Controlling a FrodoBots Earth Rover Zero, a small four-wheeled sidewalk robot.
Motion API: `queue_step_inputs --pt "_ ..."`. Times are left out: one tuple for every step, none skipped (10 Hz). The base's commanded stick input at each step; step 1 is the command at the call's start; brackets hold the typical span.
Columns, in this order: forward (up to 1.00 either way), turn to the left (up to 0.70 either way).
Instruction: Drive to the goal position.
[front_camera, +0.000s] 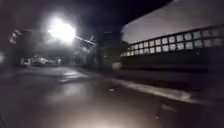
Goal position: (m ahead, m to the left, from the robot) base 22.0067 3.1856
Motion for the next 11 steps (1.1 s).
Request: queue_step_inputs --pt "0.5 0.0" --pt "0.5 0.0" --pt "0.5 0.0" --pt "0.5 0.0" --pt "0.5 0.0" --pt "0.5 0.0" --pt "0.5 0.0" --pt "0.5 0.0" --pt "0.5 0.0" --pt "0.5 0.0" --pt "0.5 0.0"
